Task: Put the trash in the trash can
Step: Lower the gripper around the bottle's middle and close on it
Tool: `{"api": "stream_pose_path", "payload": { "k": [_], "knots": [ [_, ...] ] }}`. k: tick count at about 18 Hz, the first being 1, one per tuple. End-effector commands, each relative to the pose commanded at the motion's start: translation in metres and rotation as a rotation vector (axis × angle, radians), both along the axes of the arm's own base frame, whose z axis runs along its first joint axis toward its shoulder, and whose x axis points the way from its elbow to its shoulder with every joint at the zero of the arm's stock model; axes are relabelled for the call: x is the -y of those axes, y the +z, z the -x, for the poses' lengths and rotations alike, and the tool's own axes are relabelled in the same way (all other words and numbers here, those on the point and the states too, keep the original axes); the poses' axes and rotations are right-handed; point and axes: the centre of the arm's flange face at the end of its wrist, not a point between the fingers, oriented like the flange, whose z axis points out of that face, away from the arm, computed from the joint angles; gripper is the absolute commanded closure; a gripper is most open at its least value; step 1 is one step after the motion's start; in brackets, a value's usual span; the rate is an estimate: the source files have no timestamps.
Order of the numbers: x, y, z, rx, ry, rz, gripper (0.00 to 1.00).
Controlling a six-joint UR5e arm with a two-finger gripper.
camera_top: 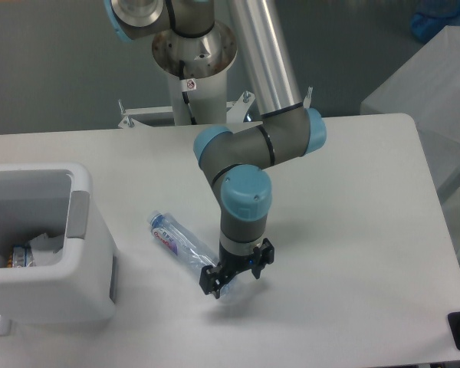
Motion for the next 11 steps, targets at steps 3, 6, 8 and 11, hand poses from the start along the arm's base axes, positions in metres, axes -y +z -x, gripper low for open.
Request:
{"api": "stream_pose_path", "payload": {
  "k": [3, 6, 8, 11],
  "knots": [
    [0.000, -0.004, 0.000, 0.008, 0.021, 0.003, 0.00],
    [0.003, -0.013, -0.004, 0.020, 0.020, 0.017, 0.00],
    [0.002, -0.018, -0.003, 0.025, 0.020, 0.023, 0.00],
    [-0.001, -0.024, -0.001, 0.029, 0.022, 0.026, 0.00]
  ]
}}
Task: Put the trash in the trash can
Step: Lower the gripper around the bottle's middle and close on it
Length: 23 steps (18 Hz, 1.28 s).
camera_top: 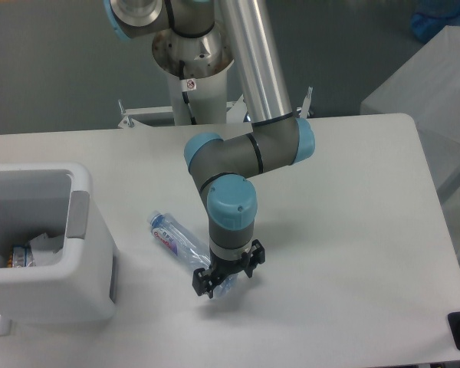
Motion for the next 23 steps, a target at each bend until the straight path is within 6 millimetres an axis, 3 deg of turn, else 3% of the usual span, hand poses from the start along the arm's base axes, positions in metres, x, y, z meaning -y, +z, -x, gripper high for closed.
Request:
{"api": "stream_pose_path", "payload": {
  "k": [6, 17, 23],
  "knots": [
    [0.003, -0.009, -0.004, 0.013, -0.002, 0.013, 0.00],
    [0.000, -0.010, -0.012, 0.018, -0.014, 0.017, 0.22],
    [0.001, -0.011, -0.013, 0.019, -0.014, 0.018, 0.27]
  ]
}}
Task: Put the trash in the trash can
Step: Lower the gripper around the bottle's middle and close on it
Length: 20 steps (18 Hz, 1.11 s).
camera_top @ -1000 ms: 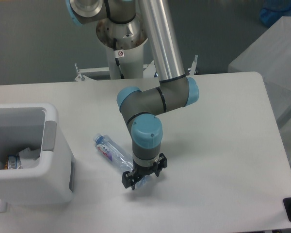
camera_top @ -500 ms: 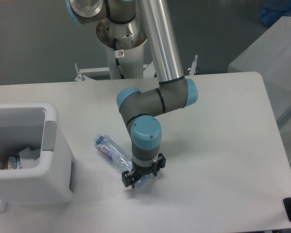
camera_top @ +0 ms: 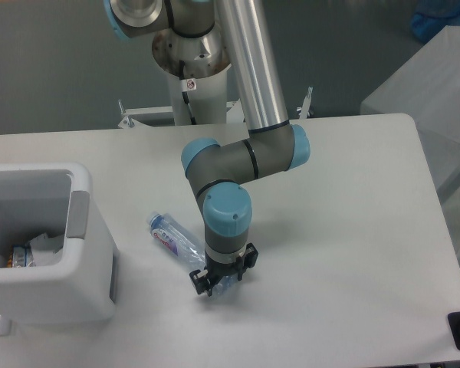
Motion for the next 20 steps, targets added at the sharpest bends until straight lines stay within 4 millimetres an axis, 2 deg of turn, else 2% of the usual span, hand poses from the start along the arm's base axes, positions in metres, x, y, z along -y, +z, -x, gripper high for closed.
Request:
{"api": "stream_pose_path", "payload": {
  "k": [8, 11, 20],
  "knots": [
    [-0.0004, 0.0028, -0.0010, -0.002, -0.003, -0.002, 0.30],
    [0.0012, 0.0013, -0.0023, 0.000, -0.001, 0.002, 0.37],
    [0.0032, 0.0018, -0.0031, 0.002, -0.002, 0.002, 0.37]
  ]
}}
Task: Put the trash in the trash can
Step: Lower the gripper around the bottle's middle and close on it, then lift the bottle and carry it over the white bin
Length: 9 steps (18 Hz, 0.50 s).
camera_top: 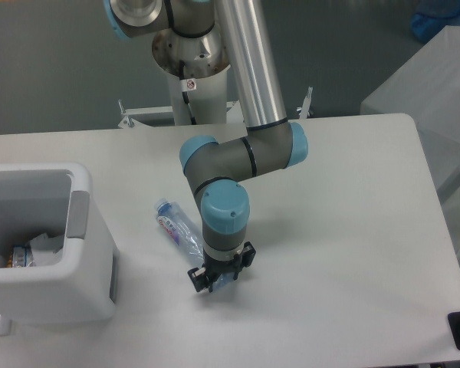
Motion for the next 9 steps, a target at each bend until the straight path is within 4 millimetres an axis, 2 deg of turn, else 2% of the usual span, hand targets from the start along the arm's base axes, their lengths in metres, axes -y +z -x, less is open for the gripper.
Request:
{"api": "stream_pose_path", "payload": {
  "k": [3, 6, 8, 9],
  "knots": [
    [-0.001, 0.013, 0.001, -0.015, 0.000, -0.018, 0.37],
    [-0.002, 0.036, 0.005, -0.040, 0.004, -0.046, 0.37],
    [-0.001, 0.066, 0.010, -0.074, 0.008, -0.084, 0.37],
    [-0.002, 0.090, 0.012, -0.102, 0.009, -0.117, 0.37]
  ]
}}
